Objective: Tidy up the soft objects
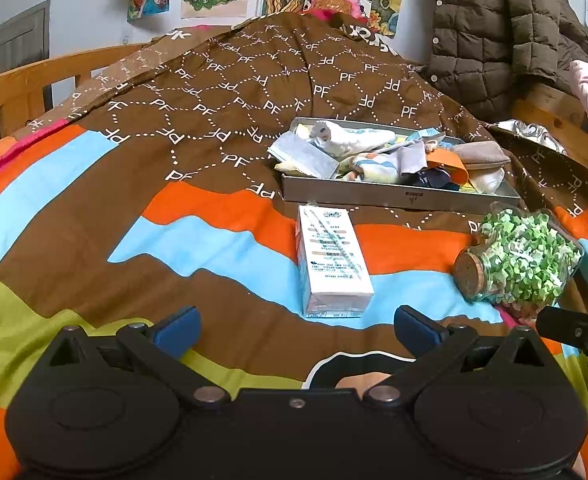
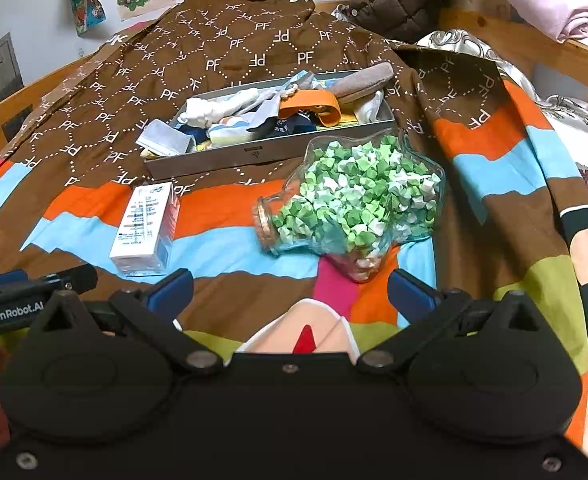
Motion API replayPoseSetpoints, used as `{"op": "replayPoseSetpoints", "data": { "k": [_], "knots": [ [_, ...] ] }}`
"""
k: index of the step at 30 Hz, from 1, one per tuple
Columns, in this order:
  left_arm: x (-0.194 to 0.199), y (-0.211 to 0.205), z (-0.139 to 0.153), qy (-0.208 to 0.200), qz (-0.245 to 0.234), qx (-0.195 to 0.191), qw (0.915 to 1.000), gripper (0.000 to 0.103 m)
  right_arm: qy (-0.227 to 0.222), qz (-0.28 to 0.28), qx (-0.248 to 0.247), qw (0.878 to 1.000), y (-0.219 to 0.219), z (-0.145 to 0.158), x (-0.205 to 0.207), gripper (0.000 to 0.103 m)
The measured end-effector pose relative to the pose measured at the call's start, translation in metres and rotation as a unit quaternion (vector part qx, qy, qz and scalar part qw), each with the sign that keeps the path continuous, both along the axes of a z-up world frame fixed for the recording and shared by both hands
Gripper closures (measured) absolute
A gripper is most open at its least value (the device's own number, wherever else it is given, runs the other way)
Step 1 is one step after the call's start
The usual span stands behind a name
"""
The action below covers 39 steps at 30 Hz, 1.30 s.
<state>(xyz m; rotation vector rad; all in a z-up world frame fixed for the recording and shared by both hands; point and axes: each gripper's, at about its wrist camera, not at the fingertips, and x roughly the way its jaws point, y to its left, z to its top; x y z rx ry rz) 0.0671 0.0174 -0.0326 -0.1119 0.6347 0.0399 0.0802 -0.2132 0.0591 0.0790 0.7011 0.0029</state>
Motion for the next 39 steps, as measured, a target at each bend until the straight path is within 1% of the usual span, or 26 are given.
{"op": "replayPoseSetpoints", "data": {
  "k": [10,20,39],
  "knots": [
    [-0.0022,-0.0002,0.0005,0.0,-0.005,0.003,1.0,0.001,0.004,-0.006,0.004,1.0,-0.004,-0.004,0.0033,0.0],
    [-0.003,0.0012,0.002,-0.002,-0.006,0.003,1.0,0.001,-0.003,-0.009,0.004,1.0,-0.0072,-0.002,0.0034,0.0],
    [-0.0039,0.0019,0.0011,0.0,-0.008,0.004,1.0,0.001,-0.002,-0.01,0.005,1.0,-0.0089,-0.0019,0.0029,0.0]
  ]
}}
